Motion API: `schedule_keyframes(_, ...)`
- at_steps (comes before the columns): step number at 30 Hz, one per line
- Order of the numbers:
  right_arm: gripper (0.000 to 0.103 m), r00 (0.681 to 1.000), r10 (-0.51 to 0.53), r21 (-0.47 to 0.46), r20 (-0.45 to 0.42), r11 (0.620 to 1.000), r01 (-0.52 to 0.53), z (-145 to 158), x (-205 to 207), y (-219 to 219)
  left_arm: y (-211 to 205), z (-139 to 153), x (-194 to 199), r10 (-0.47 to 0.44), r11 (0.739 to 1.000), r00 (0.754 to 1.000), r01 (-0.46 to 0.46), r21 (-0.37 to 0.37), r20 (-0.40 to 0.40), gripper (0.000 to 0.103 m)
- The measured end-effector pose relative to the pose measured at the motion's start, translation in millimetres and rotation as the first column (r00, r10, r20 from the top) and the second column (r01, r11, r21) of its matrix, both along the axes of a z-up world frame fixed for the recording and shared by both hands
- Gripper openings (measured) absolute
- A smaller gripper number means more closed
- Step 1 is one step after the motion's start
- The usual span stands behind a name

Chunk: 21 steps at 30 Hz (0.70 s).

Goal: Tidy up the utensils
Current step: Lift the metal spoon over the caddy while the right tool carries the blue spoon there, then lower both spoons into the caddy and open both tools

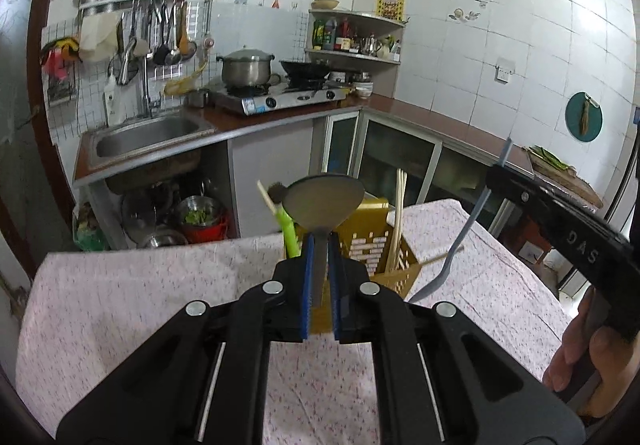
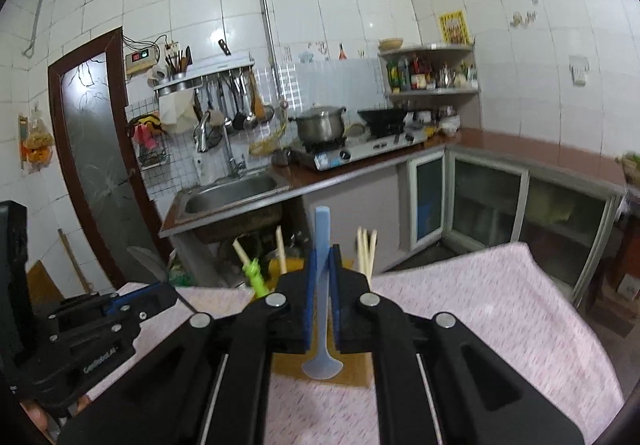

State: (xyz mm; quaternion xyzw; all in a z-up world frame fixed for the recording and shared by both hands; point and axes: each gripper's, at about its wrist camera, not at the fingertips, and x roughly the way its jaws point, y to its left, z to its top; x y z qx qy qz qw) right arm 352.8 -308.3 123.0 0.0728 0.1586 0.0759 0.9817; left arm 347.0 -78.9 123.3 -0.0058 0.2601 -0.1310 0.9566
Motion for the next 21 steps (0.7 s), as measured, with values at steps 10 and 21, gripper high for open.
schedule_keyframes(10, 0.007, 0.999, -0.018, -0.04, 0.032, 0.999, 0.019, -1.5, 34.4, -1.9, -15.7, -0.5, 38.0, -0.008, 0.999, 1.0, 0.007, 0.037, 0.013, 0.006)
schedule_keyframes(21, 0.007, 0.998, -0.007, 0.013, 0.067, 1.0, 0.006, -6.6, 61.4, -1.3, -16.2, -42.2, 76.7, -0.006, 0.997, 0.999, 0.009, 0.079, -0.034, 0.006)
